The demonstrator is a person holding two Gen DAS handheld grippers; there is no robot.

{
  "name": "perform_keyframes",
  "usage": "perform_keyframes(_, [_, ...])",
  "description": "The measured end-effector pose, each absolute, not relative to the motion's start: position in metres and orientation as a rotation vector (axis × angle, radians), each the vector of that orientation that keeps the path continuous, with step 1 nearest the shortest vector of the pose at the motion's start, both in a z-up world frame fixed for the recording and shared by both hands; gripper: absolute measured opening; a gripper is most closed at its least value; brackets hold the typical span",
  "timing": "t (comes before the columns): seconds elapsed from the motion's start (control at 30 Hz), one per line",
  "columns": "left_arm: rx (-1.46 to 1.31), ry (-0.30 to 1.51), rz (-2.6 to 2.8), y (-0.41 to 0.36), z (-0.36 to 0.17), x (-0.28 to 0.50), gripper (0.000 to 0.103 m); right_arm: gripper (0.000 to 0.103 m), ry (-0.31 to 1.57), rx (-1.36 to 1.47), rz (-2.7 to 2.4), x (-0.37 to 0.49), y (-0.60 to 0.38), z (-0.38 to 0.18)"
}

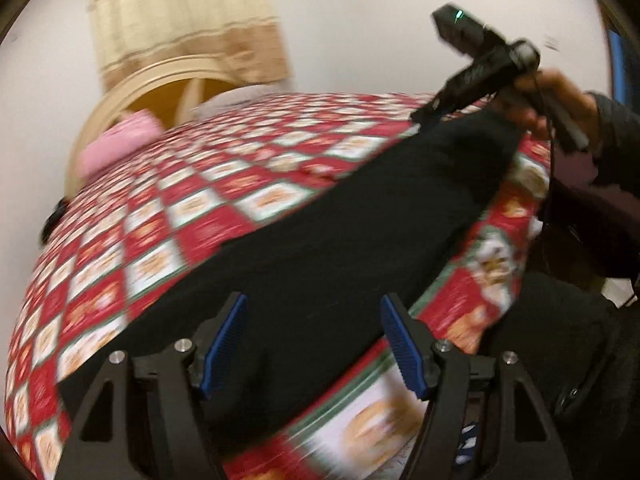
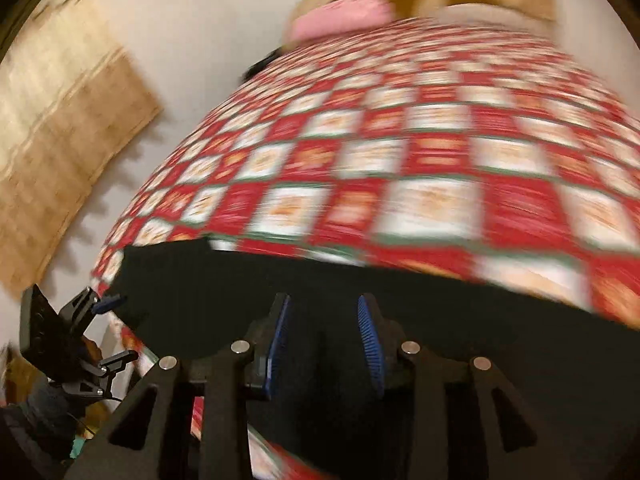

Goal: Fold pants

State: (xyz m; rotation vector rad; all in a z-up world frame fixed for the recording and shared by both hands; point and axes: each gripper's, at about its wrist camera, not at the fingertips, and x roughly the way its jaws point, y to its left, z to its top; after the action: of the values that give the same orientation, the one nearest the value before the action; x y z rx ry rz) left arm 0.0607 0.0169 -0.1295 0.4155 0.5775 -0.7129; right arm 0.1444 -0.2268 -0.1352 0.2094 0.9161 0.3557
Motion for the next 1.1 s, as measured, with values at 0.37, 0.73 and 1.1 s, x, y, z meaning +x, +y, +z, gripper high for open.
perform_keyframes(0.37, [0.518, 0.595, -0.925, -0.094, -0.137, 0.053, 0.047, 0.037, 0.761, 0.499, -0.072, -0.001, -0.419, -0.125])
perform_keyframes(0.73, [0.566, 0.646, -0.921, -0.124, -0.151, 0.063, 0.039, 0.037, 0.684, 0.732, -0.108, -0.002, -0.469, -0.153])
perform_keyframes(1.1, [0.499, 0.719, -0.933, -0.127, -0.148, 0.070, 0.008, 0.036, 0.635, 0.811, -0.173, 0.012, -0.490, -0.149])
